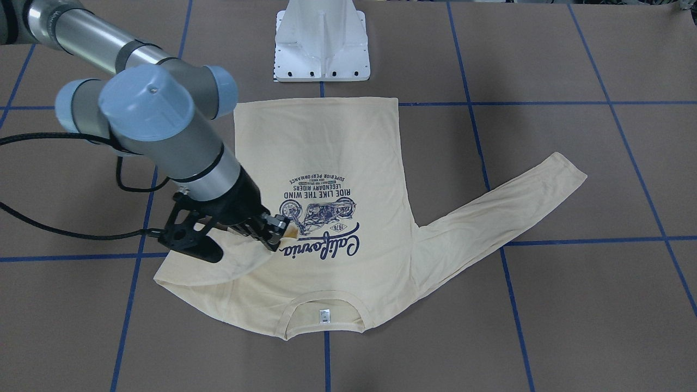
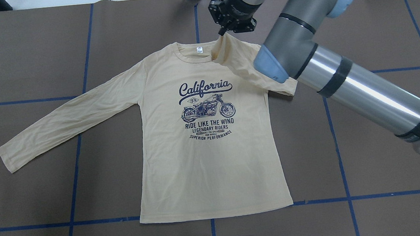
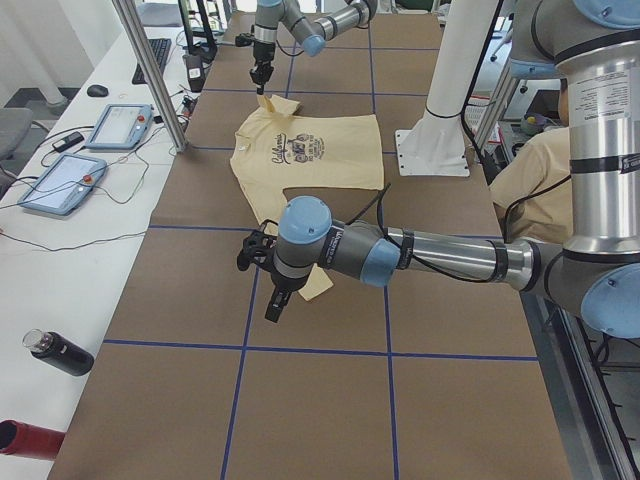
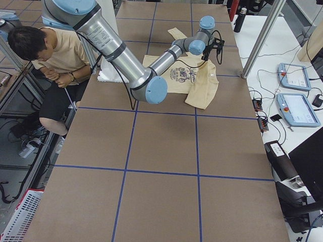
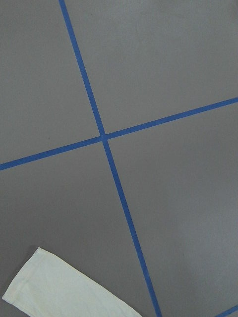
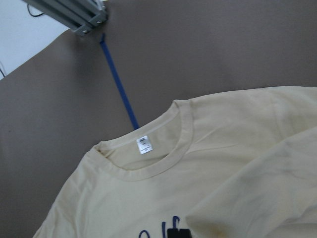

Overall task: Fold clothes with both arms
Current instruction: 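Grasp the sleeve cuff nearest the right gripper and lift it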

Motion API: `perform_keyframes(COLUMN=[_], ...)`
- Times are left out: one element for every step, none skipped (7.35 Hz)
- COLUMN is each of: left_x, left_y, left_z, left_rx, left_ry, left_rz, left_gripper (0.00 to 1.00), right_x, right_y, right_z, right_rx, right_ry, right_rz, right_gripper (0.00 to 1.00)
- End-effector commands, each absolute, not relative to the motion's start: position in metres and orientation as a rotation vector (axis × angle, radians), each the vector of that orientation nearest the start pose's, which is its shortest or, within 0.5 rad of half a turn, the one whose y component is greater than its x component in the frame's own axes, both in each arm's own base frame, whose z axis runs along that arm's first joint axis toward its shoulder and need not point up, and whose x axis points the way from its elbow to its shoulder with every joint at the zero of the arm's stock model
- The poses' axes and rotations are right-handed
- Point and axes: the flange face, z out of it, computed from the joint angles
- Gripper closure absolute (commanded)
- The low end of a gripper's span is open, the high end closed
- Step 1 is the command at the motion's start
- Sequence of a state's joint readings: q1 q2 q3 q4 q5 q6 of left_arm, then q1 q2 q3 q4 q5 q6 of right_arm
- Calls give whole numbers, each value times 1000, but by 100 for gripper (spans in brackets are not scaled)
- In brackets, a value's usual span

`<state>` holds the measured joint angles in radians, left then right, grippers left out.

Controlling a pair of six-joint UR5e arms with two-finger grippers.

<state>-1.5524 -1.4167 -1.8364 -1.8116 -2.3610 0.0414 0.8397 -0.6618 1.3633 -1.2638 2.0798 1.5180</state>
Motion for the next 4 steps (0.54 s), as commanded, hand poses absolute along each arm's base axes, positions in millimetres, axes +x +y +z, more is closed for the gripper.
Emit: perform_keyframes(left_x=[-54, -54, -53, -53], left_y=[-443, -443, -444, -444], left_z=[570, 570, 571, 571], left_rx=[342, 341, 341, 340], left_ry=[782, 782, 782, 782], left_rz=[195, 197, 197, 196], left_gripper=[1, 1, 1, 1], right_x=[-499, -531, -560, -576], right_y=[-605, -598, -581, -567], right_z=[58, 30, 23, 21], right_rx=[81, 117, 136, 159], right_ry=[-1126, -1114, -1100, -1094], right_rz=[396, 323, 306, 301], right_gripper=[100, 100, 100, 100])
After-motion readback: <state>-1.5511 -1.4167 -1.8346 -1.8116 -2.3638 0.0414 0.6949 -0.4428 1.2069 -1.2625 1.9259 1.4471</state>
